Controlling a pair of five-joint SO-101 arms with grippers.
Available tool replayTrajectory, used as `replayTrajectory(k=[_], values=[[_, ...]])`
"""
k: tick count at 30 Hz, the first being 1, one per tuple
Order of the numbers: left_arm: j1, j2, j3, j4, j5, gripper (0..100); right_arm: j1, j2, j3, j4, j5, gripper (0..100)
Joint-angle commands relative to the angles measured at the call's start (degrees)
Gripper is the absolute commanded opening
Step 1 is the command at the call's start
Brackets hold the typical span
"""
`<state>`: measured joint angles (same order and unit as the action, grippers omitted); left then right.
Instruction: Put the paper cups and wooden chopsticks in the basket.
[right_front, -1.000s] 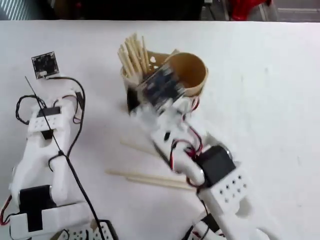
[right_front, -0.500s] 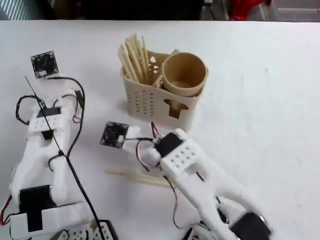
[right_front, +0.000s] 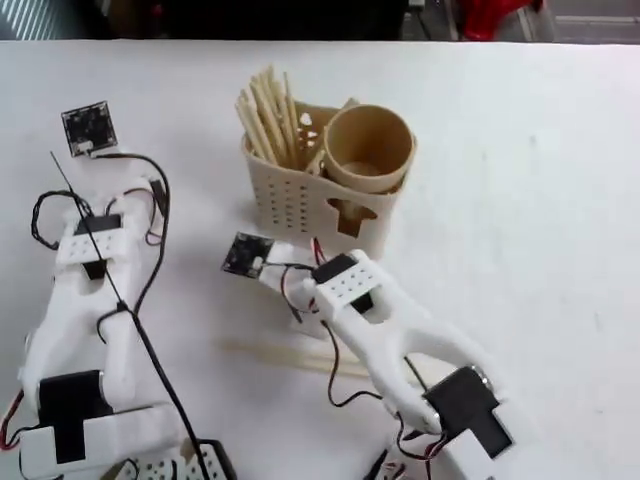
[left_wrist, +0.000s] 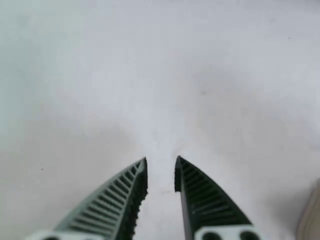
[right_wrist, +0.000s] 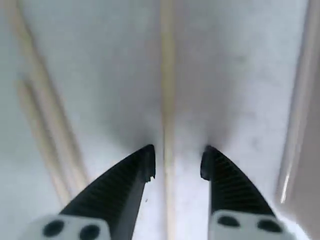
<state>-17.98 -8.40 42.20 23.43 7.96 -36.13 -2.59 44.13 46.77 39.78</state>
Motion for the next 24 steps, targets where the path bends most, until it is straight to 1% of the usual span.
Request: replayTrajectory(k=[1, 2, 3, 4, 6, 8, 11, 14, 19, 24], values=[[0.3, -0.3, -0.4, -1.0, -0.4, 11, 0.6, 0.2, -1.2, -0.5, 0.7, 9.0], [0.3, -0.3, -0.4, -1.0, -0.4, 11, 0.7, 0.2, -1.2, -0.5, 0.4, 3.1], [0.3, -0.3, -0.4, -1.0, -0.4, 11, 0.7, 0.1, -1.1, -0.5, 0.3, 0.3], [0.3, -0.3, -0.4, -1.0, -0.4, 11, 0.7, 0.1, -1.1, -0.5, 0.3, 2.8], [0.3, -0.3, -0.4, -1.1, -0.4, 11, 0.8, 0.0, -1.1, -0.5, 0.3, 1.3], [0.3, -0.3, -0.4, -1.1, -0.4, 11, 0.8, -0.5, -1.0, -0.5, 0.2, 1.9], [0.3, -0.3, -0.4, -1.1, -0.4, 11, 0.8, -4.5, 0.4, -0.3, 0.2, 1.7], [0.3, -0.3, -0.4, -1.2, -0.4, 11, 0.7, -12.6, 4.0, 0.0, -0.1, 1.7], [0.3, -0.3, -0.4, -1.2, -0.4, 11, 0.5, -31.7, 10.6, 0.2, -4.1, 1.7], [0.4, -0.3, -0.4, -1.2, -0.4, 11, 0.5, -48.0, 10.1, 7.2, -4.6, 1.7]])
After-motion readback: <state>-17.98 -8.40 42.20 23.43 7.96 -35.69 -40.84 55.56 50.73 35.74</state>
